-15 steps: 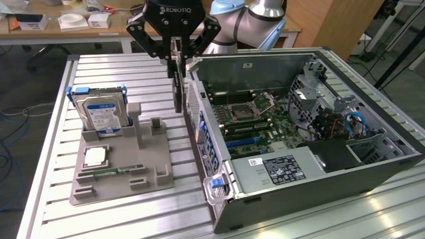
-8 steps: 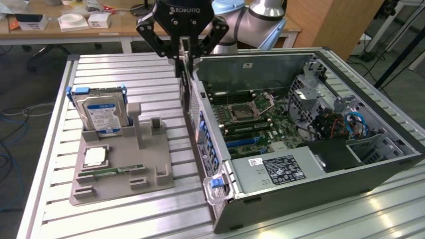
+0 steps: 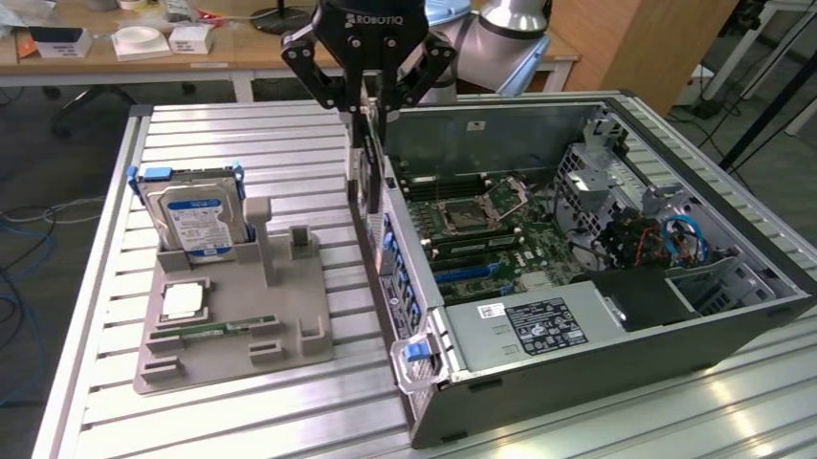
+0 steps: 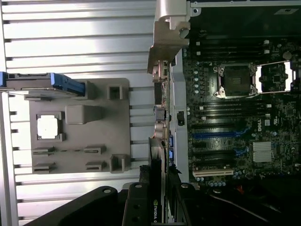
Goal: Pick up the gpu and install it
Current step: 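Pick up the gpu and move the gpu toward the slot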
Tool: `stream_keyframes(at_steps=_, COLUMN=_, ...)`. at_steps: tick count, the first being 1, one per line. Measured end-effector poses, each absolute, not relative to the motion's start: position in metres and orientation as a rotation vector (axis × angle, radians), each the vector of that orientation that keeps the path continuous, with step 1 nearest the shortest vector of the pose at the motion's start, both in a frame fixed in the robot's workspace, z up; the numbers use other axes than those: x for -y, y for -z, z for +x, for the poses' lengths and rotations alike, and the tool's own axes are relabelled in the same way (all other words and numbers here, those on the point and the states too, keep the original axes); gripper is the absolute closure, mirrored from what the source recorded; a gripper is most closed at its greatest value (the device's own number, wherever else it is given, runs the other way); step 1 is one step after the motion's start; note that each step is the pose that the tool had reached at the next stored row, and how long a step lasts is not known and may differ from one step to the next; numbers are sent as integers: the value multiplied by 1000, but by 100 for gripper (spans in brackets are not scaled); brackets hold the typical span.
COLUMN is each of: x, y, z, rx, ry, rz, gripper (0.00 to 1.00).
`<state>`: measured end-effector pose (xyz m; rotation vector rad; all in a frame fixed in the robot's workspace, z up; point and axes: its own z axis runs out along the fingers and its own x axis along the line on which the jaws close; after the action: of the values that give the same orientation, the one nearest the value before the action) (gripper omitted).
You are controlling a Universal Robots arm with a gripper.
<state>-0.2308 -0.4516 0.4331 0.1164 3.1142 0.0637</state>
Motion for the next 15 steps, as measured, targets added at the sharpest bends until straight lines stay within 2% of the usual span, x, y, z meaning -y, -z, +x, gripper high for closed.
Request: stream_keyframes(at_steps=15, x=452, y=-433, z=-208, rx=-3114, ry=-64, rz=117, gripper=74)
